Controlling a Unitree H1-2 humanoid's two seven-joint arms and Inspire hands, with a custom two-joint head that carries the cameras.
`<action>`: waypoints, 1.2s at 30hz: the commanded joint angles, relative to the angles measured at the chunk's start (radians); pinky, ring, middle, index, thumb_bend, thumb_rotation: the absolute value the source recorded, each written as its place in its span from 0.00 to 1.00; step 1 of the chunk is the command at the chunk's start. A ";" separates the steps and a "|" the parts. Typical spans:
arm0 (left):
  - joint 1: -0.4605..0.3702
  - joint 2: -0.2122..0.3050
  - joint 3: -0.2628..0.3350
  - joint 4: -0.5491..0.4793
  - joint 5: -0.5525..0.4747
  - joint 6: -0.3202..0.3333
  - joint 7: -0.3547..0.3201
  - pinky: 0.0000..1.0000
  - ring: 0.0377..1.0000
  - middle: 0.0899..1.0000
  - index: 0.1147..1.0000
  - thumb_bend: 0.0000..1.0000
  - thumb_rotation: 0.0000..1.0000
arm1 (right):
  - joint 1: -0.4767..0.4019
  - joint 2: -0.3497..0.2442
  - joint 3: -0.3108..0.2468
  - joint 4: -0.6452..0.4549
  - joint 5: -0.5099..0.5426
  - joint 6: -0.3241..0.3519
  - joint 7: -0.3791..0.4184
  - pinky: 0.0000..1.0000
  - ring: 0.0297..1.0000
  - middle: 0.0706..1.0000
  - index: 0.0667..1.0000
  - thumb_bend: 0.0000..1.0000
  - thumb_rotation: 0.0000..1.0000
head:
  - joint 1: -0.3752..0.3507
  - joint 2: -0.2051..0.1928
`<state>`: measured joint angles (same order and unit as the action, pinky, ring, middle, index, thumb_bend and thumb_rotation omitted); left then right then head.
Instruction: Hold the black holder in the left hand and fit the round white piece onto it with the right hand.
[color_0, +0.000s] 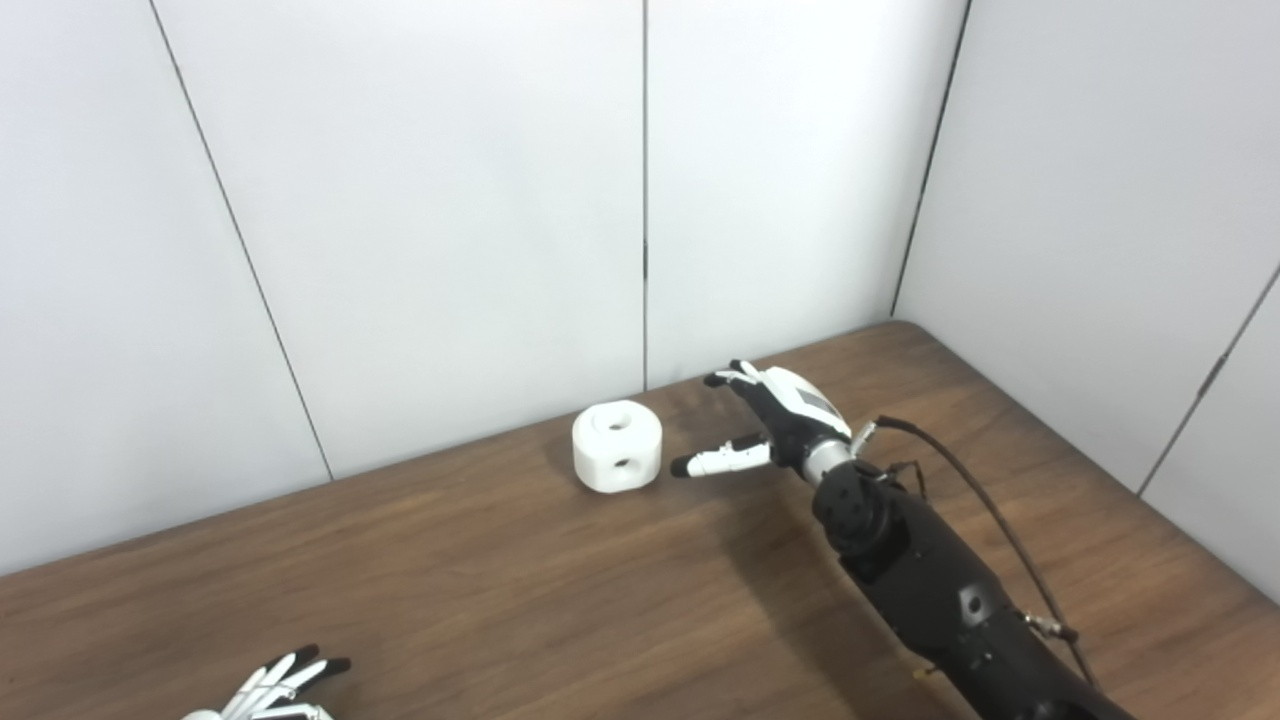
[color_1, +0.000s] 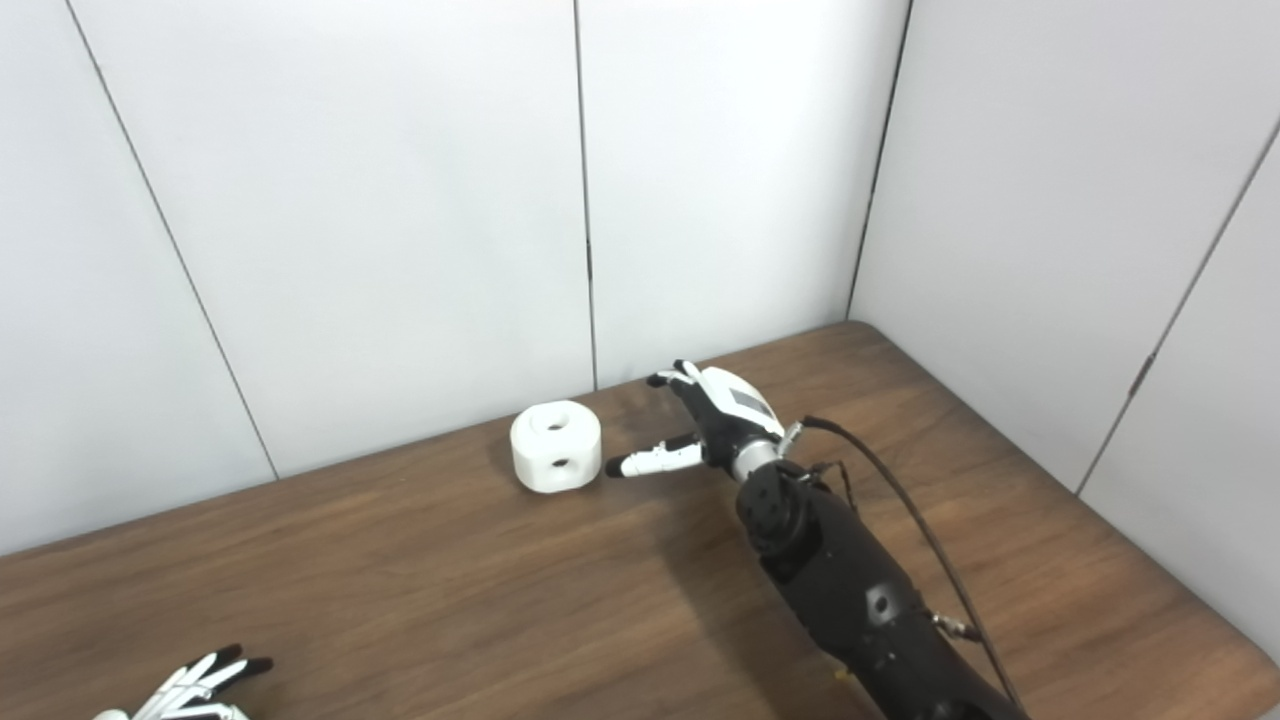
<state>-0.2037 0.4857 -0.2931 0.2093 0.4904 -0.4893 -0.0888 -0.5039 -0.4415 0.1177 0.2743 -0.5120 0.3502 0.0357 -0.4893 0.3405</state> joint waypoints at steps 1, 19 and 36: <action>0.009 0.018 0.001 0.009 0.043 0.030 -0.015 1.00 0.98 0.89 0.41 0.51 0.05 | -0.058 -0.007 -0.001 -0.011 0.000 -0.035 -0.016 0.98 1.00 1.00 0.88 1.00 0.53 | 0.001 0.000; 0.014 0.013 0.004 0.002 0.046 0.029 -0.015 1.00 0.98 0.89 0.41 0.51 0.05 | -0.117 0.036 0.029 0.058 0.003 -0.072 -0.020 0.97 1.00 1.00 0.87 1.00 0.53 | 0.014 0.001; 0.014 0.009 0.006 0.008 0.050 0.027 -0.010 1.00 0.97 0.89 0.41 0.51 0.05 | -0.125 0.038 0.038 0.077 0.007 -0.088 -0.017 0.97 1.00 1.00 0.87 1.00 0.54 | 0.022 -0.001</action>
<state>-0.1986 0.4768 -0.2859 0.2044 0.5008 -0.4888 -0.0873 -0.5732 -0.3914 0.1601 0.3634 -0.5053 0.3003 0.0357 -0.4663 0.3405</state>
